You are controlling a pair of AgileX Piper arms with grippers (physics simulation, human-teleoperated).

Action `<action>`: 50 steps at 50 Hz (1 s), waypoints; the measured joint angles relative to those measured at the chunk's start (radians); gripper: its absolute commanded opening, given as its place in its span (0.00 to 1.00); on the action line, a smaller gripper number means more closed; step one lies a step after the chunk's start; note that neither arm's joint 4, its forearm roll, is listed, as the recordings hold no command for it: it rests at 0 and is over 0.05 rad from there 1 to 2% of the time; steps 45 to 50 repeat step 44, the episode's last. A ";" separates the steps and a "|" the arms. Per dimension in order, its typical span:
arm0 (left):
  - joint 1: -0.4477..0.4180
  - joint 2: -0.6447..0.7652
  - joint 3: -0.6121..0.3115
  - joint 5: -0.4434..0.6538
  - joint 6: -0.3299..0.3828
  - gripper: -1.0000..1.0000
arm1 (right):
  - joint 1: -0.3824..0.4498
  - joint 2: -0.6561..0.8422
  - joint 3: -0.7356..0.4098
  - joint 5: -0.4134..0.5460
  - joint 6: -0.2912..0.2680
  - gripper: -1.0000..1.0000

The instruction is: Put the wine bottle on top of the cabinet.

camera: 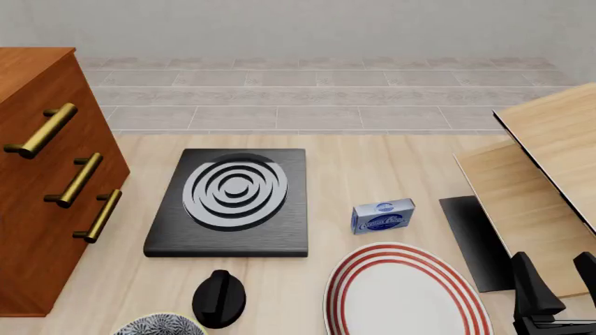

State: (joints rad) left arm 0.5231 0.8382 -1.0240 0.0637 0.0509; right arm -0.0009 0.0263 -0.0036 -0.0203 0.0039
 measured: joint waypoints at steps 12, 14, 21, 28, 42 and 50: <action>-0.016 -0.072 -0.013 0.067 -0.011 1.00 | 0.000 0.000 0.000 0.000 0.000 1.00; -0.022 -0.090 -0.012 0.082 -0.013 1.00 | 0.000 0.000 0.000 0.000 0.000 1.00; -0.050 -0.158 -0.010 0.140 -0.019 1.00 | 0.000 0.000 0.000 0.000 0.000 1.00; -0.080 -0.224 -0.010 0.198 -0.029 1.00 | 0.000 0.000 0.000 0.000 0.000 1.00; -0.140 -0.361 0.022 0.308 -0.058 1.00 | 0.000 0.000 0.000 0.000 0.000 1.00; -0.149 -0.380 0.028 0.324 -0.063 1.00 | 0.000 0.000 0.000 0.000 0.000 1.00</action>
